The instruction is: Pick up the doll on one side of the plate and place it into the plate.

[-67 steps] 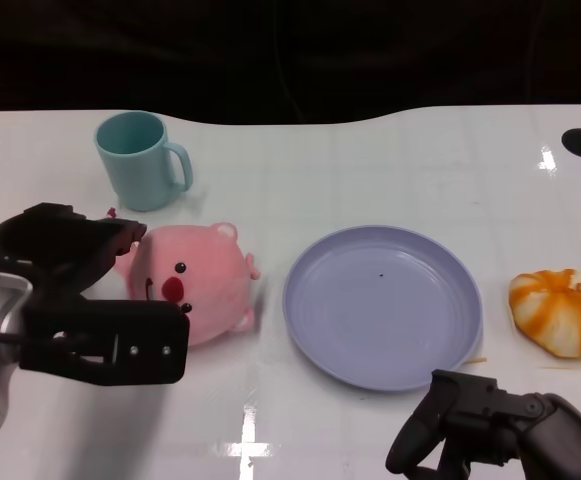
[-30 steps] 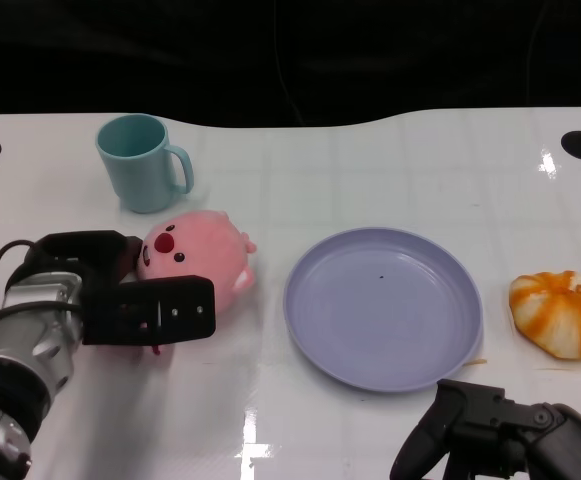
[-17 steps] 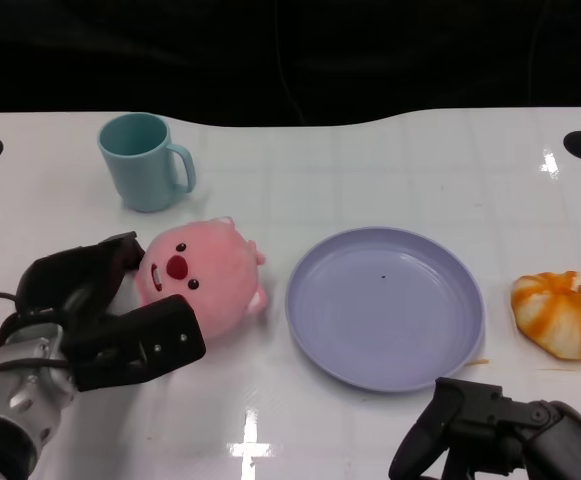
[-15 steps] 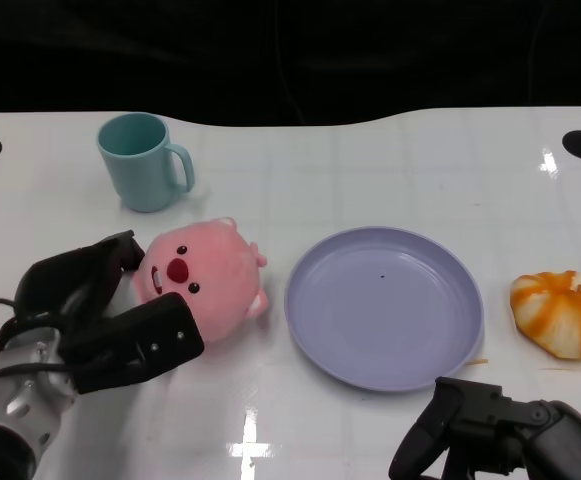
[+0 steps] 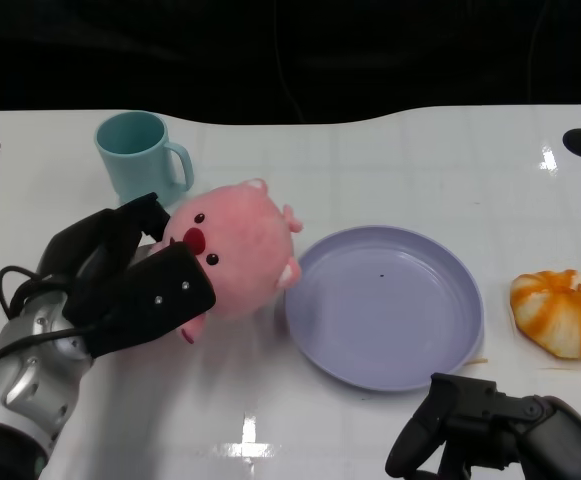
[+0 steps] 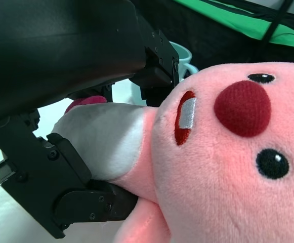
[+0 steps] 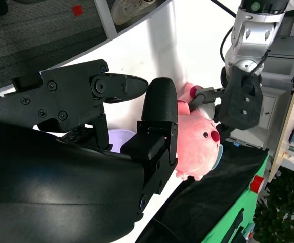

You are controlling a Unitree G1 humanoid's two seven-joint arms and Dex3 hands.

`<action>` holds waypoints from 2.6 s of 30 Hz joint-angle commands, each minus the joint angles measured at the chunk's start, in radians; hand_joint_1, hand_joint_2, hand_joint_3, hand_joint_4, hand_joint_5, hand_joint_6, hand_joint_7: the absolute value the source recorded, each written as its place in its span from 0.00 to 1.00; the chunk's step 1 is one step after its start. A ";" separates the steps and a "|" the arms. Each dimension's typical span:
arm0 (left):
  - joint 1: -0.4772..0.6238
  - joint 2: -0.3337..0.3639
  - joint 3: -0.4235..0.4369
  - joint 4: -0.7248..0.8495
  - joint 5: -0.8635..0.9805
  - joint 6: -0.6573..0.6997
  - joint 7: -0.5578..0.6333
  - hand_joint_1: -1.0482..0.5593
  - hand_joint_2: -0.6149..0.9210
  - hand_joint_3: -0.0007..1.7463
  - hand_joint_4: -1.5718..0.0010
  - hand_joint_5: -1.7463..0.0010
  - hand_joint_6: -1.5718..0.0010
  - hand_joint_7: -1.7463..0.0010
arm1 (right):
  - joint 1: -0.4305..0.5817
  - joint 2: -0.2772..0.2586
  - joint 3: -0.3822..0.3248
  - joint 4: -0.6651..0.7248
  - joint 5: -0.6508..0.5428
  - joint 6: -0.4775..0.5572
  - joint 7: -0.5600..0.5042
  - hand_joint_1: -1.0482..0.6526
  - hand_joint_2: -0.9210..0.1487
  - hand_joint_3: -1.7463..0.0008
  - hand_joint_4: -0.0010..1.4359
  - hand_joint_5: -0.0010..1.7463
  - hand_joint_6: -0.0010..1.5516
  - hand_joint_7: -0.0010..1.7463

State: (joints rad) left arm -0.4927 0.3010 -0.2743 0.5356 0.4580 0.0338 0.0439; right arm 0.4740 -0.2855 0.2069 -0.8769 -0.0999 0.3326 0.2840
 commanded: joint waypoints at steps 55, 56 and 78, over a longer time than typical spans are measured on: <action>-0.270 -0.206 -0.324 -0.033 0.229 0.136 -0.305 0.02 1.00 0.26 1.00 0.94 0.93 1.00 | 0.018 -0.007 0.009 -0.009 -0.003 -0.015 -0.003 0.45 0.00 0.82 0.49 0.89 0.40 0.73; -0.268 -0.200 -0.325 -0.041 0.228 0.133 -0.311 0.01 1.00 0.26 1.00 0.95 0.94 1.00 | 0.018 -0.007 0.008 -0.010 -0.003 -0.013 -0.002 0.45 0.00 0.82 0.49 0.89 0.40 0.73; 0.021 0.037 -0.137 -0.605 0.114 0.046 -0.427 0.09 1.00 0.25 0.90 0.92 0.89 0.97 | 0.017 -0.013 -0.011 -0.003 0.006 -0.021 0.005 0.46 0.00 0.82 0.48 0.89 0.40 0.72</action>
State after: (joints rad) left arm -0.4900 0.3160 -0.4368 -0.0400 0.5858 0.0899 -0.3793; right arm 0.4890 -0.2894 0.2008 -0.8794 -0.0993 0.3189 0.2878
